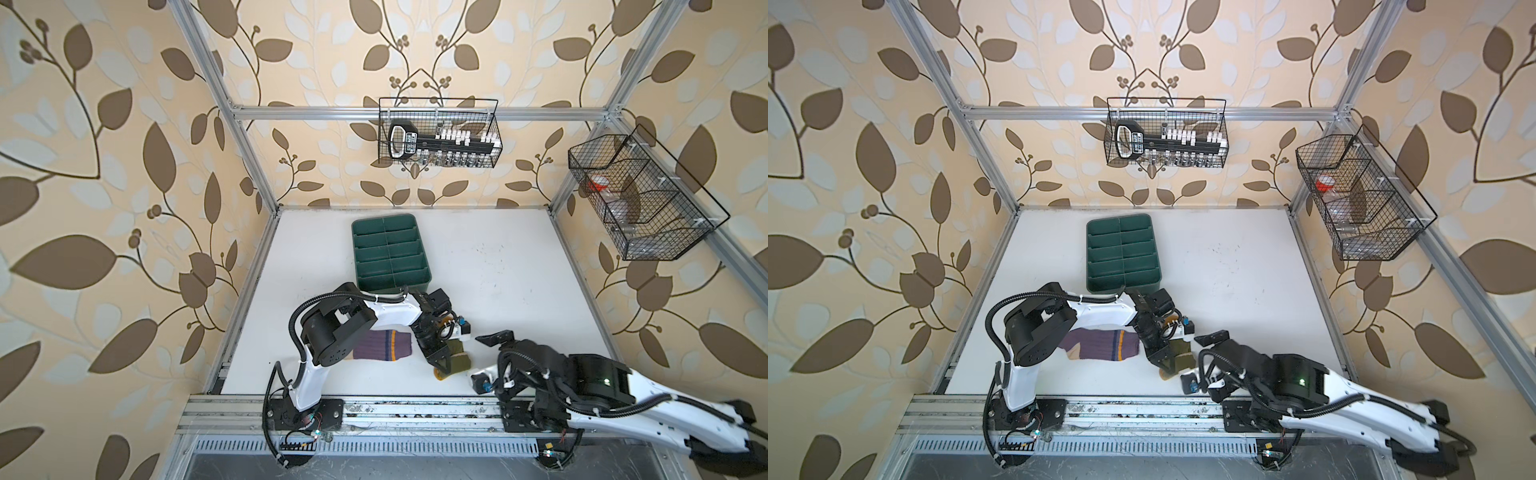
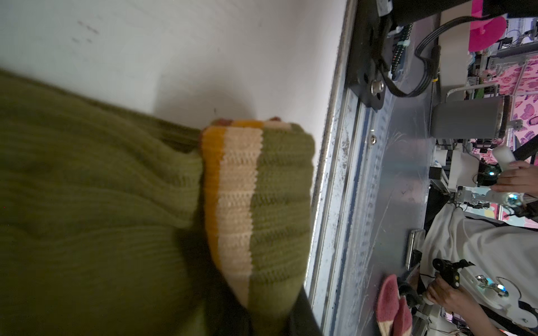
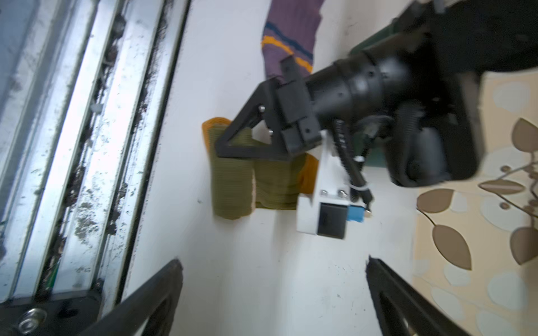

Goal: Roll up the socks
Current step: 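Lower the right gripper onto the rolled cuff and pinch it, then hold the roll with the right gripper while the left gripper lifts away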

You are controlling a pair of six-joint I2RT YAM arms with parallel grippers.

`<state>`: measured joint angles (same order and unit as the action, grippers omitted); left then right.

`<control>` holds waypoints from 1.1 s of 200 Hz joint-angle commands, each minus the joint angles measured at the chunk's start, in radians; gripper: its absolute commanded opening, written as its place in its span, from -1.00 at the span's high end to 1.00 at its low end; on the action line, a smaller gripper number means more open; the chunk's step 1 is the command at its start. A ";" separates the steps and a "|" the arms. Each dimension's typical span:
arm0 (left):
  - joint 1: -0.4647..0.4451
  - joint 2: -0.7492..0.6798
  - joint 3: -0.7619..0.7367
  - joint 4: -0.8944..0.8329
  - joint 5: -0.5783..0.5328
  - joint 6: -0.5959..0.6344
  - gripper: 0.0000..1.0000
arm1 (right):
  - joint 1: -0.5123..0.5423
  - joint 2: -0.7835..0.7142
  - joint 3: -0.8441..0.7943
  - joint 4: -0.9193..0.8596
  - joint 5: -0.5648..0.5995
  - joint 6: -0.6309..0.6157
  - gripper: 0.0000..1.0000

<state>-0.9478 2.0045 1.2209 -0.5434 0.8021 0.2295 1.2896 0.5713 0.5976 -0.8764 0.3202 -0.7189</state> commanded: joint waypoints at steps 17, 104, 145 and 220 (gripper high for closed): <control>-0.003 0.057 -0.053 -0.039 -0.124 -0.010 1.00 | 0.127 0.199 -0.073 0.152 0.167 0.153 -0.96; -0.002 0.053 -0.060 -0.036 -0.137 -0.006 1.00 | -0.049 0.412 -0.161 0.430 0.036 0.166 -0.52; -0.003 0.053 -0.056 -0.040 -0.138 -0.002 1.00 | -0.085 0.486 -0.180 0.465 0.009 0.156 -0.26; -0.002 0.025 -0.058 -0.031 -0.147 -0.007 1.00 | -0.089 0.563 -0.200 0.508 -0.035 0.165 0.57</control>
<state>-0.9470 2.0022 1.2125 -0.5316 0.8062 0.2249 1.2003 1.1049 0.4240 -0.3958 0.3397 -0.5655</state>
